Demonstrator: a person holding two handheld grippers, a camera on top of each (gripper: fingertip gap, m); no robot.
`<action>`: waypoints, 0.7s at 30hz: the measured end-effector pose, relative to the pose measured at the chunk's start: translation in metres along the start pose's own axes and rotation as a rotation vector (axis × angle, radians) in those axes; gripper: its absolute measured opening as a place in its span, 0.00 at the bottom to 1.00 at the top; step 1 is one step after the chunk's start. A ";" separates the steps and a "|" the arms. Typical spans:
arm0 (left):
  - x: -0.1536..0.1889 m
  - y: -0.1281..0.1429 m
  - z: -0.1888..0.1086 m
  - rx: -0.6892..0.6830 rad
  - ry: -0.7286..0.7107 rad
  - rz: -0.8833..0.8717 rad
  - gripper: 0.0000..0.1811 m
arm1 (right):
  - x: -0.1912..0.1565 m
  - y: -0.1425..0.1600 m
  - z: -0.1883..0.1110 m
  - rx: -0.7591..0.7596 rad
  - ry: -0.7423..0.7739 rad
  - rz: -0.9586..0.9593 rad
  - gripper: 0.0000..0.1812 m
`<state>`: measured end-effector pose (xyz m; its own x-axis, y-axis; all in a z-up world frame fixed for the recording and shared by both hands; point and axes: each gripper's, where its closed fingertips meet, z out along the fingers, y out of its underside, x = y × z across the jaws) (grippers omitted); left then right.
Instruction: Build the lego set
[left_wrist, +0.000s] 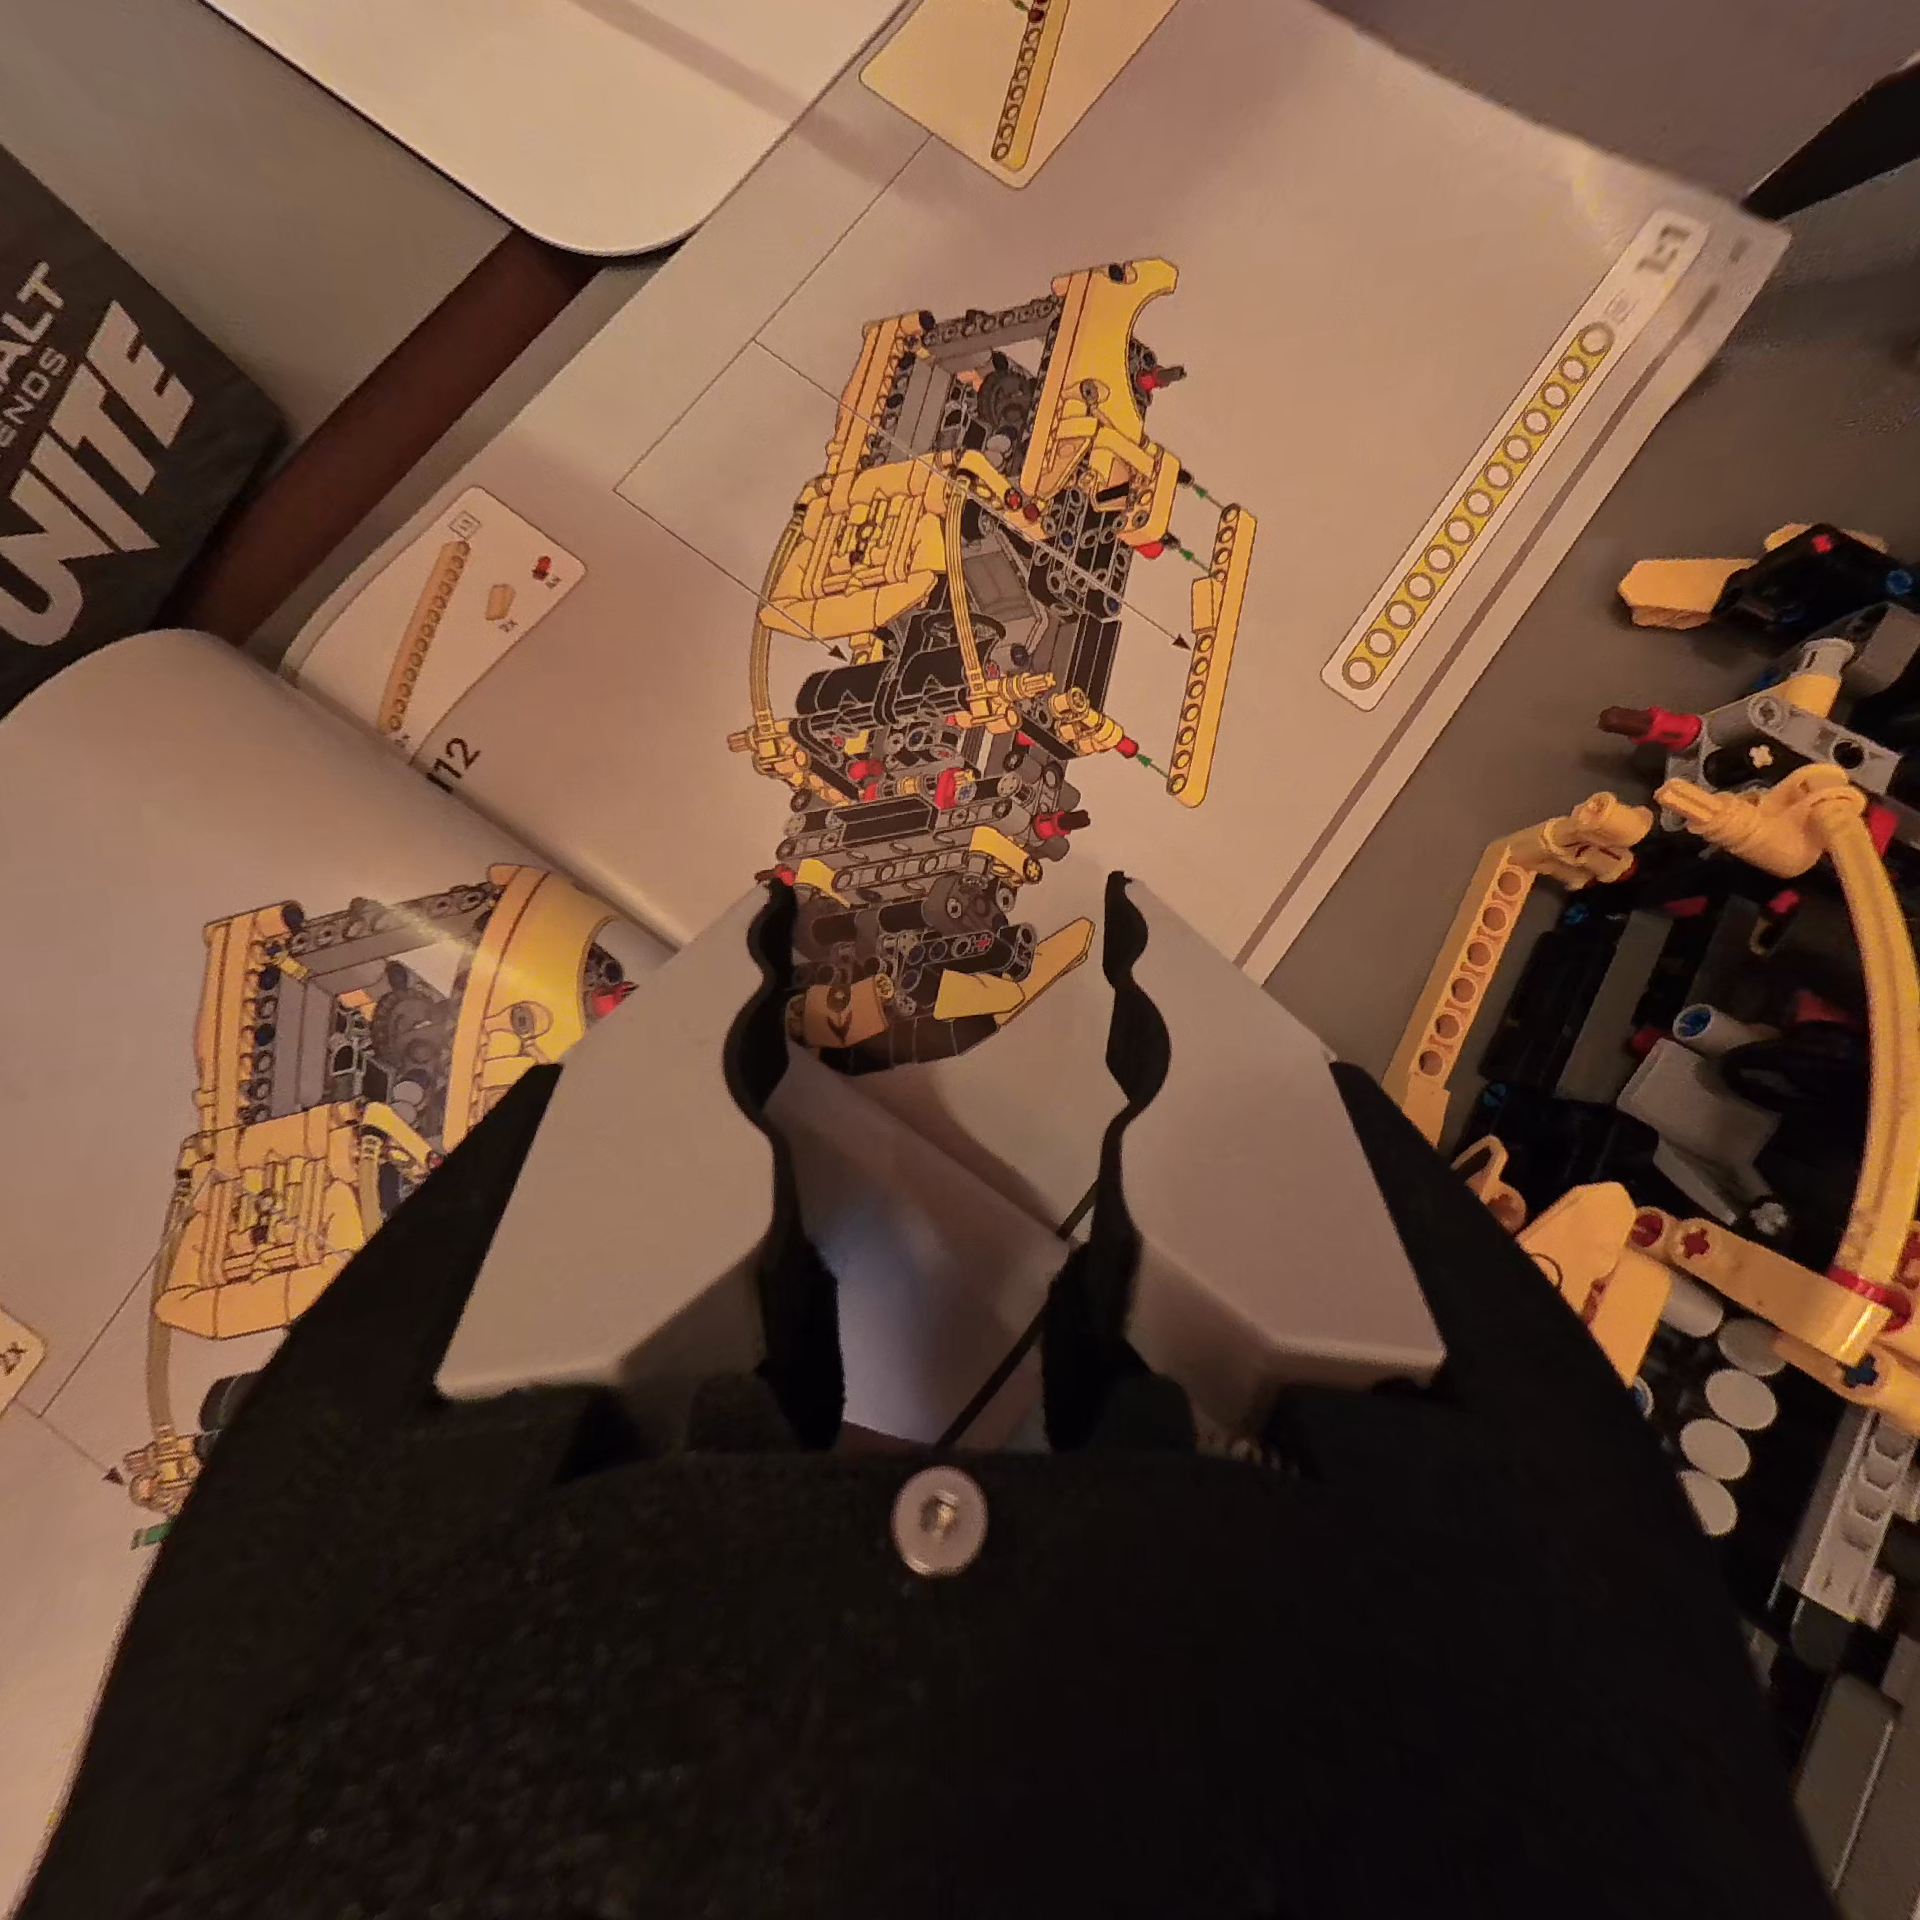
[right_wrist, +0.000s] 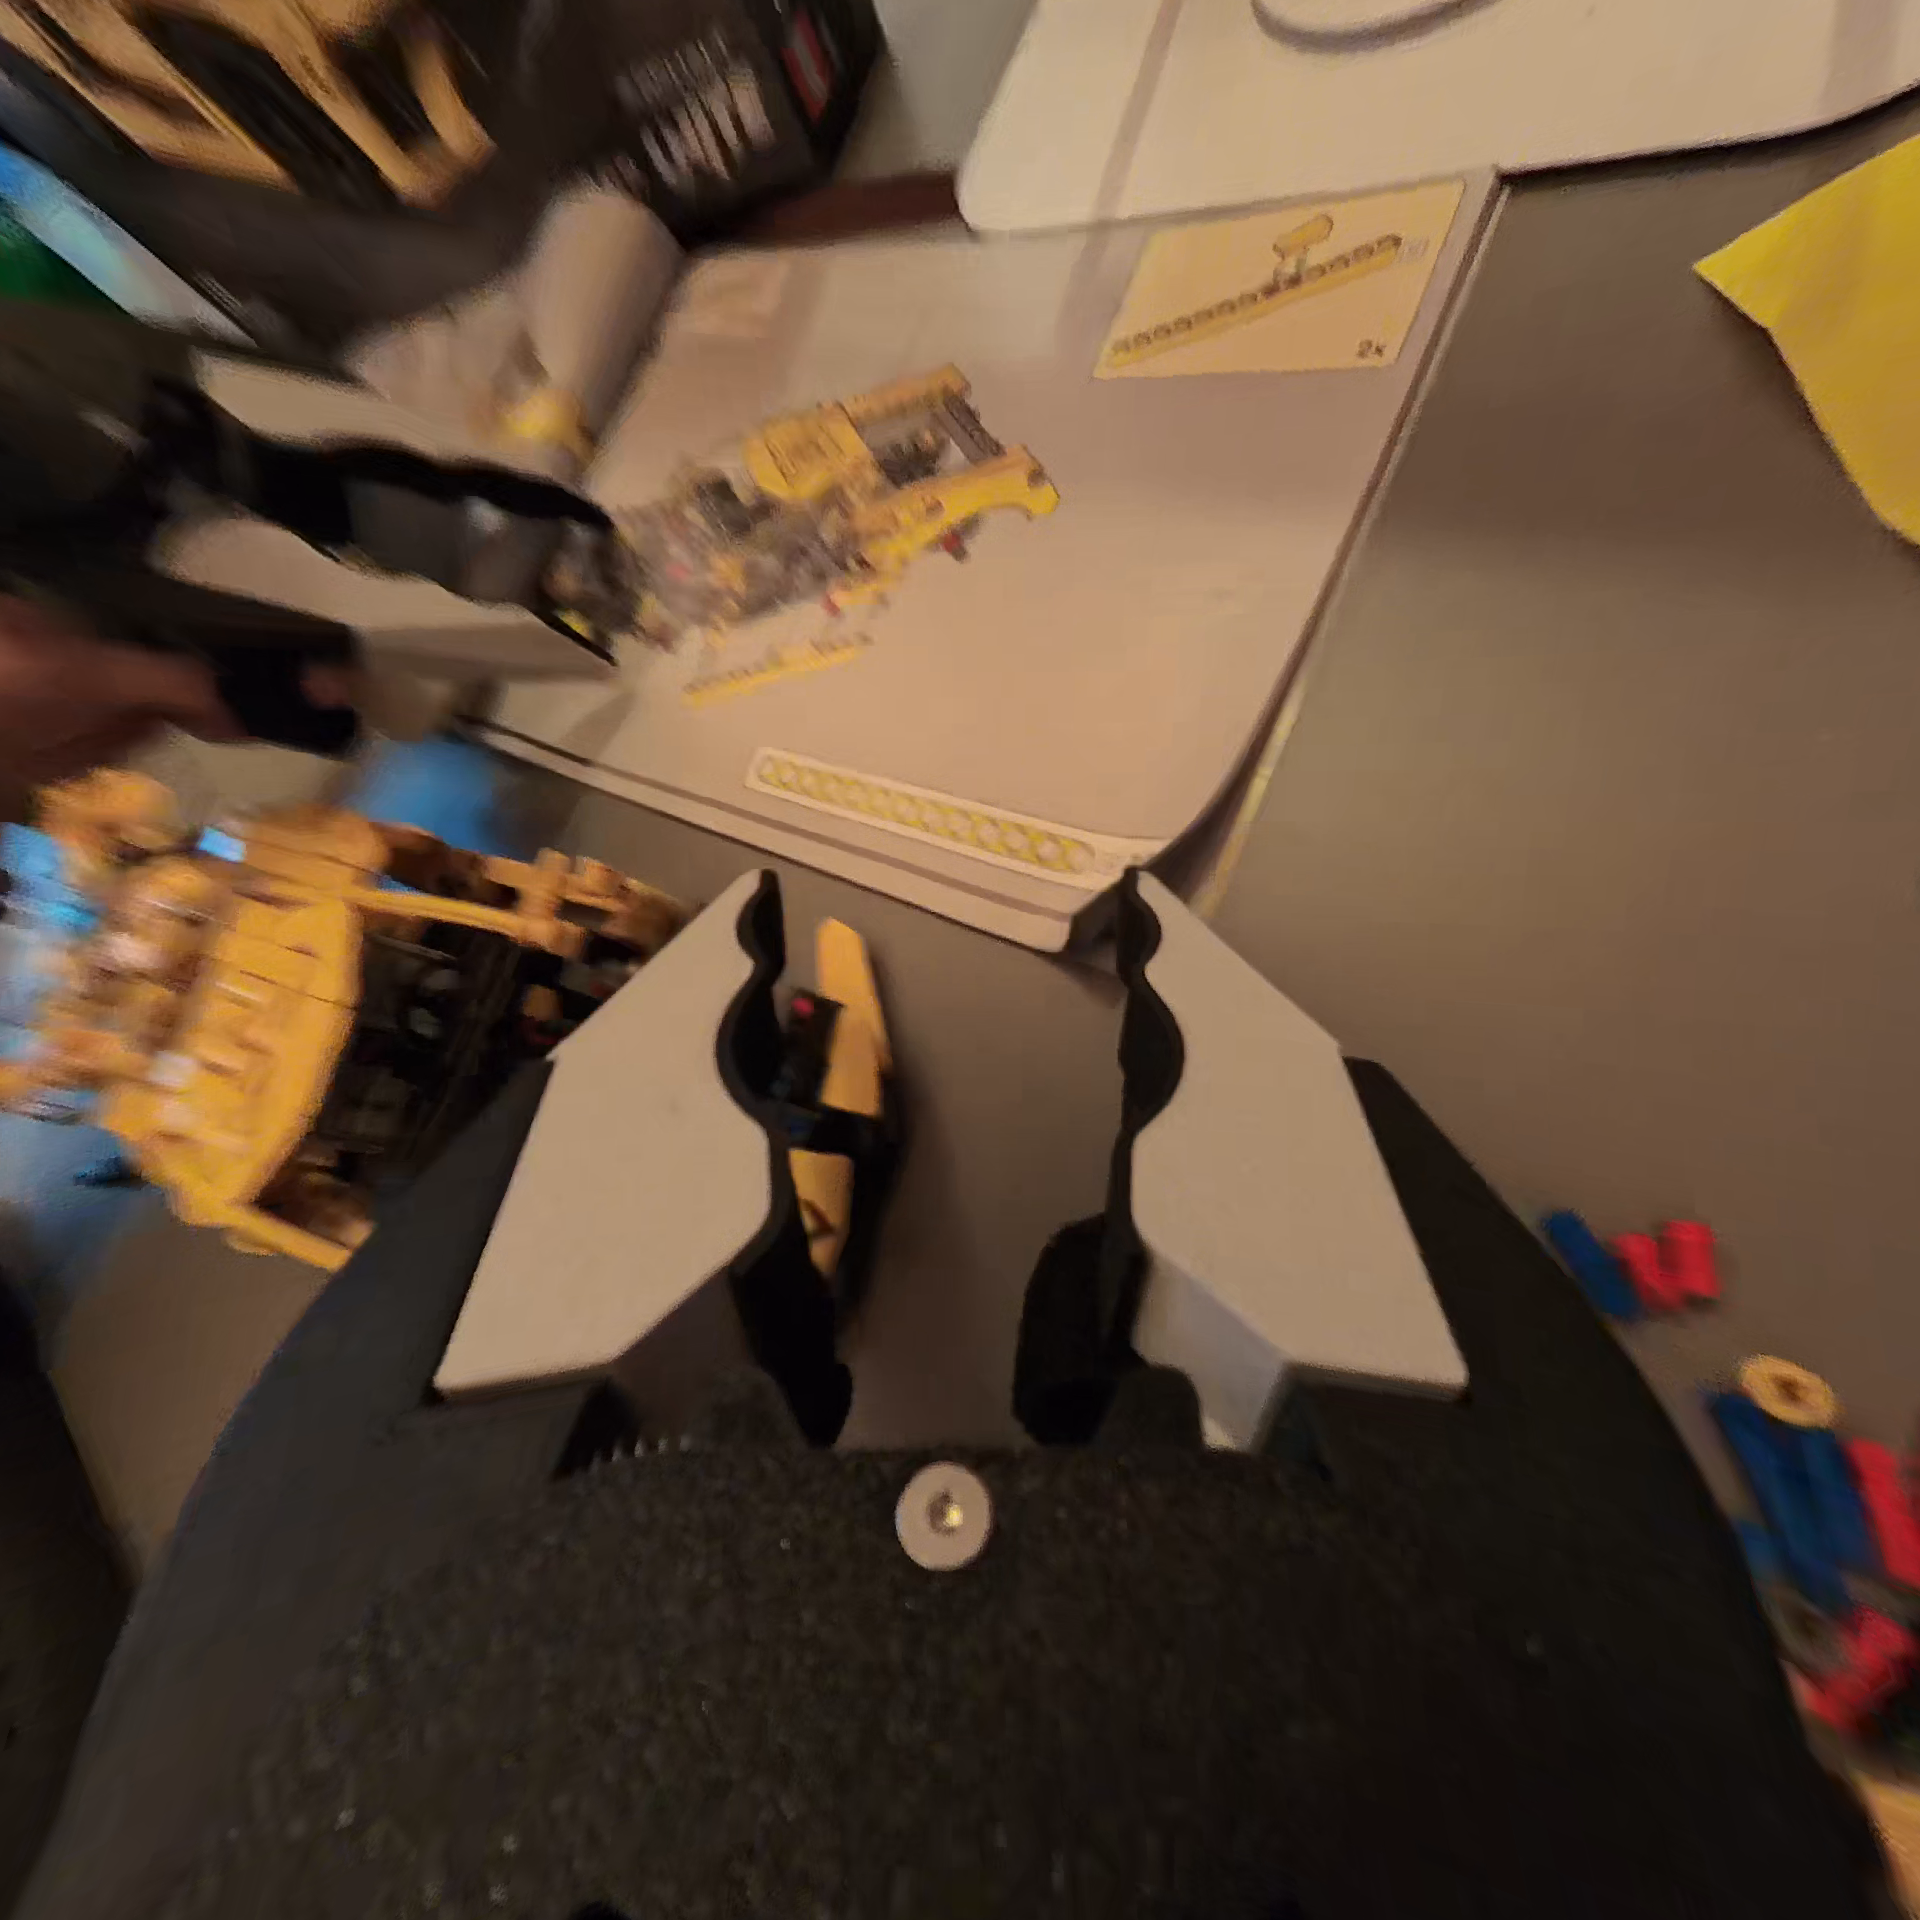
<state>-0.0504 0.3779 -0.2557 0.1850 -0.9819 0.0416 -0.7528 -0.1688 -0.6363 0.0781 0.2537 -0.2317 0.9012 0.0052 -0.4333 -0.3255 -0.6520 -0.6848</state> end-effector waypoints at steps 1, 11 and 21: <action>0.000 0.000 0.000 -0.002 0.000 -0.001 0.33 | -0.008 -0.008 -0.002 0.060 -0.087 0.075 0.32; 0.001 0.000 0.002 -0.003 0.004 -0.024 0.33 | 0.015 -0.001 0.009 -0.043 -0.007 0.161 0.12; 0.019 -0.031 -0.006 0.020 0.118 -0.008 0.33 | 0.022 0.005 0.009 -0.074 0.037 0.086 0.00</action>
<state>-0.0273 0.3636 -0.2301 0.1146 -0.9840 0.1364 -0.7383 -0.1763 -0.6511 0.0938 0.2572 -0.2496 0.8813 -0.0797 -0.4658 -0.3811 -0.7028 -0.6007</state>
